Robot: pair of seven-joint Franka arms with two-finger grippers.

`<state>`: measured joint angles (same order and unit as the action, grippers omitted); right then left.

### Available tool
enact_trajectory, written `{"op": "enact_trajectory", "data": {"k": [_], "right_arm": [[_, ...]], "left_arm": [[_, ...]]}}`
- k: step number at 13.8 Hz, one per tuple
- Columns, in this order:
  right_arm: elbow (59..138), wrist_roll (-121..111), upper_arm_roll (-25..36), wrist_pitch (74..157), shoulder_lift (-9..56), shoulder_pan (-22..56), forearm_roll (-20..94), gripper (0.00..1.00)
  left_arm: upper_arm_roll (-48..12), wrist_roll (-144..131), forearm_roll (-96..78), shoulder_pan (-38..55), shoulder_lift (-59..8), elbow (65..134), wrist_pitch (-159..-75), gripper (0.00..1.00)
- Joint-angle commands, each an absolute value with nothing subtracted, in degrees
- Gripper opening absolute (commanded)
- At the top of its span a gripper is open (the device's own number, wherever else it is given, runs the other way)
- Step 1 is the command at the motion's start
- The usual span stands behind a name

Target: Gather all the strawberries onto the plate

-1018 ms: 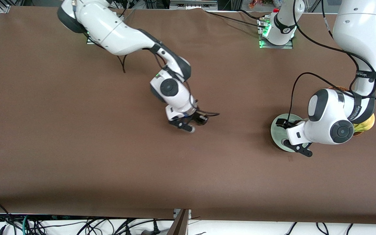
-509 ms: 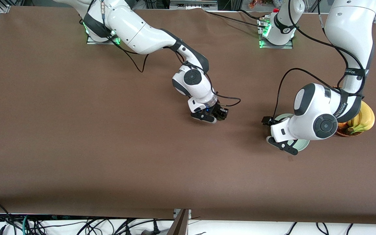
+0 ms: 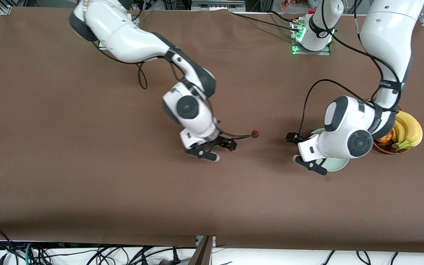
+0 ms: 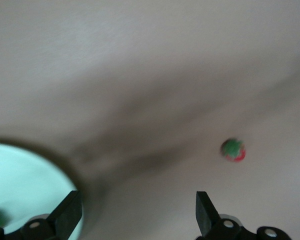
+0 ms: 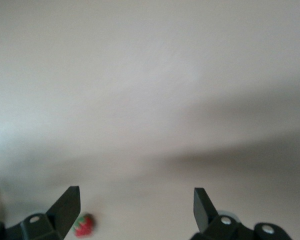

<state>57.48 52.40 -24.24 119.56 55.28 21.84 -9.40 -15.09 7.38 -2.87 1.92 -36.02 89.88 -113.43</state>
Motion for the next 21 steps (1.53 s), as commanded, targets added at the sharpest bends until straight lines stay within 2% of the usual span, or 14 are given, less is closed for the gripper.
{"op": "enact_trajectory", "data": {"k": [1, 4, 8, 11, 12, 13, 14, 17, 19, 21], "right_arm": [[59.50, 39.51, -28.47, 108.68, 50.73, 13.56, -8.79, 1.00], [59.50, 29.74, -28.04, 97.51, 46.59, 7.67, -9.14, 1.00], [59.50, 16.46, -27.86, 85.36, 41.06, 0.37, -9.32, 1.00], [60.20, 8.20, -27.34, 79.73, 35.01, -4.21, -10.19, 1.00], [61.25, 5.65, -26.20, 78.50, 32.54, -5.09, -10.89, 1.00], [63.78, 2.23, -22.97, 78.31, 28.60, -5.27, -10.55, 1.00], [66.94, -2.68, -19.20, 78.31, 25.08, -5.27, -9.85, 1.00], [74.06, -10.37, -11.97, 78.22, 17.52, -5.27, -9.76, 1.00], [79.43, -9.93, -9.07, 78.92, 13.03, -5.19, -9.76, 1.00], [84.18, -9.84, -3.64, 78.84, 9.25, -4.75, -7.05, 1.00]], "left_arm": [[-14.59, -5.13, -2.90, 8.50, -36.74, 91.31, -116.62, 1.00], [-14.50, -17.63, 1.73, 13.52, -36.65, 94.90, -120.56, 1.00], [-14.33, -29.69, 5.00, 17.57, -36.47, 103.43, -134.18, 1.00], [-14.33, -31.81, 8.79, 17.49, -37.09, 103.71, -135.00, 1.00], [-14.33, -31.82, 8.79, 17.40, -37.09, 103.71, -135.00, 0.87], [-14.33, -31.82, 8.79, 17.40, -37.18, 103.71, -135.00, 0.49], [-14.33, -31.82, 8.79, 17.32, -37.35, 103.71, -135.09, 0.32], [-14.41, -31.82, 8.79, 17.23, -37.62, 103.45, -134.91, 0.11], [-14.15, -31.29, 8.79, 16.70, -35.70, 102.57, -132.82, 0.08], [-14.15, -28.24, 8.96, 13.90, -33.93, 97.77, -124.24, 0.08]]}}
